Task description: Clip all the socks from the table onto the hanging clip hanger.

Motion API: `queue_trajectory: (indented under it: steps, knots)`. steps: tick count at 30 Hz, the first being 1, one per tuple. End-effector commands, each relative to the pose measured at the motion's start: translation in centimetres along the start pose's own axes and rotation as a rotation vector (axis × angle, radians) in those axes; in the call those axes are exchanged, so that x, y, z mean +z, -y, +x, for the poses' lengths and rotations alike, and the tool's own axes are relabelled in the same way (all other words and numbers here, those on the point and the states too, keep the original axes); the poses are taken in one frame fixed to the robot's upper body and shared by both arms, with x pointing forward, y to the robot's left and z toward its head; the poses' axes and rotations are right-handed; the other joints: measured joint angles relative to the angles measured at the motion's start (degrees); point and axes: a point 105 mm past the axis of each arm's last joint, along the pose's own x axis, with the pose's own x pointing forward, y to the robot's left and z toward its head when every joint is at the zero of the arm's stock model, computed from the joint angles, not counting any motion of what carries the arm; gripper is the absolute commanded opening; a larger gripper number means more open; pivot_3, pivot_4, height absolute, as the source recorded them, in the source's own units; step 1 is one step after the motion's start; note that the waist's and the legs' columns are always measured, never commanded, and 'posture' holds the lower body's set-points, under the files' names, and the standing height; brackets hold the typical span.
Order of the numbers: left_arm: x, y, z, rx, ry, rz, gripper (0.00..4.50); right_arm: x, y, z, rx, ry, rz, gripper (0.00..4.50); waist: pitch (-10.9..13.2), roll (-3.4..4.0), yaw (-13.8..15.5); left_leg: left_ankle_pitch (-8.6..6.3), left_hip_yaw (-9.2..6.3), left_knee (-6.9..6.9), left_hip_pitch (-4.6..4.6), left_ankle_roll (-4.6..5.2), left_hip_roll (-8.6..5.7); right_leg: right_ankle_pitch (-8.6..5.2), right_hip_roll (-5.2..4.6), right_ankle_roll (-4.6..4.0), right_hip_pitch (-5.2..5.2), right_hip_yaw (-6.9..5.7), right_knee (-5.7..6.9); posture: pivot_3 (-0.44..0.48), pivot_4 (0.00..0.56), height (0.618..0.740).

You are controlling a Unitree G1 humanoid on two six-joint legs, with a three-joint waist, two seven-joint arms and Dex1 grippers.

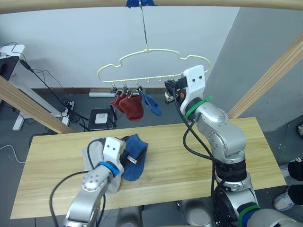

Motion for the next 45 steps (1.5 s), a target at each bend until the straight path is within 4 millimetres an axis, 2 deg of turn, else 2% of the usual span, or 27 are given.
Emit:
queue_trajectory:
  steps: [1, 4, 7, 15, 21, 25, 33, 38, 40, 45]
  knots:
    - [-0.8, -1.8, 0.6, 0.181, -0.015, -0.012, 4.49, 1.4, -0.8, 0.0, 0.039, 0.056, -0.003, 0.00, 0.00, 0.00, -0.02, 0.00, -0.01, 0.00, 0.00, 0.00, -0.01, 0.01, 0.03, -0.02, 0.00, -0.02, 0.00, -0.252, 0.264, 0.740]
    - [-1.2, -1.3, 1.3, 0.152, -0.031, -0.004, 4.49, 1.4, -0.9, -0.1, 0.044, 0.053, -0.004, 0.00, -0.01, -0.01, -0.16, 0.01, -0.02, 0.01, 0.00, 0.02, -0.01, 0.02, 0.06, -0.03, 0.00, -0.04, 0.03, -0.252, 0.264, 0.740]
    - [-2.4, -1.9, 1.7, 0.177, -0.082, -0.049, 4.49, 1.4, -1.0, -0.1, 0.050, 0.053, -0.004, 0.00, -0.02, 0.00, -0.49, 0.01, 0.02, 0.00, 0.00, 0.01, -0.01, 0.02, 0.05, -0.03, -0.01, -0.01, 0.02, -0.260, 0.263, 0.740]
    - [-4.4, -1.3, 1.8, 0.122, -0.212, -0.039, 4.49, 1.4, -1.3, 0.0, 0.055, 0.051, -0.001, 0.00, -0.02, 0.00, -0.71, 0.01, 0.00, -0.01, 0.00, 0.01, -0.01, 0.02, 0.05, -0.03, -0.01, -0.01, 0.02, -0.265, 0.263, 0.740]
    - [-4.6, -1.2, 1.9, 0.098, -0.247, -0.033, 4.49, 1.5, -1.4, 0.0, 0.056, 0.054, 0.002, 0.00, -0.08, 0.06, -0.71, 0.01, 0.00, 0.01, 0.03, 0.01, -0.02, 0.03, 0.05, -0.02, 0.03, -0.01, 0.03, -0.268, 0.264, 0.740]
    - [-4.7, -1.7, 1.8, 0.100, -0.266, 0.030, 3.67, 1.4, -1.3, 0.0, 0.055, 0.052, 0.004, 0.00, -0.08, 0.06, -0.71, 0.01, 0.00, 0.00, 0.03, 0.01, -0.01, 0.03, 0.04, -0.02, 0.03, -0.02, 0.03, -0.268, 0.266, 0.740]
    - [-4.9, -1.8, 1.7, 0.081, -0.276, 0.060, 1.45, 1.4, -1.3, -0.1, 0.054, 0.050, 0.003, 0.00, -0.09, 0.06, -0.78, 0.01, -0.01, 0.00, 0.04, 0.01, 0.00, 0.03, 0.05, -0.02, 0.02, -0.02, 0.03, -0.272, 0.266, 0.740]
    - [-3.3, -0.5, 2.1, -0.035, -0.178, 0.061, 0.33, 1.3, -1.2, -0.1, 0.052, 0.047, -0.002, 0.00, -0.08, 0.06, -0.78, 0.01, 0.00, 0.00, 0.03, 0.01, 0.00, 0.03, 0.04, -0.02, 0.02, -0.01, 0.03, -0.276, 0.268, 0.740]
    - [-2.4, 0.4, 2.2, -0.108, -0.123, 0.101, 0.01, 1.3, -1.2, -0.1, 0.052, 0.047, -0.005, 0.00, -0.08, 0.06, -0.79, 0.01, 0.00, -0.01, 0.02, 0.01, 0.01, 0.03, 0.04, -0.02, 0.02, -0.01, 0.02, -0.278, 0.268, 0.740]
    - [1.7, 2.1, 3.2, -0.248, 0.112, 0.273, 0.01, 1.4, -1.1, -0.2, 0.048, 0.051, -0.009, 0.00, -0.08, 0.06, -0.68, 0.01, 0.00, -0.02, 0.01, 0.01, 0.07, 0.03, 0.00, -0.02, 0.01, -0.01, -0.02, -0.284, 0.269, 0.740]
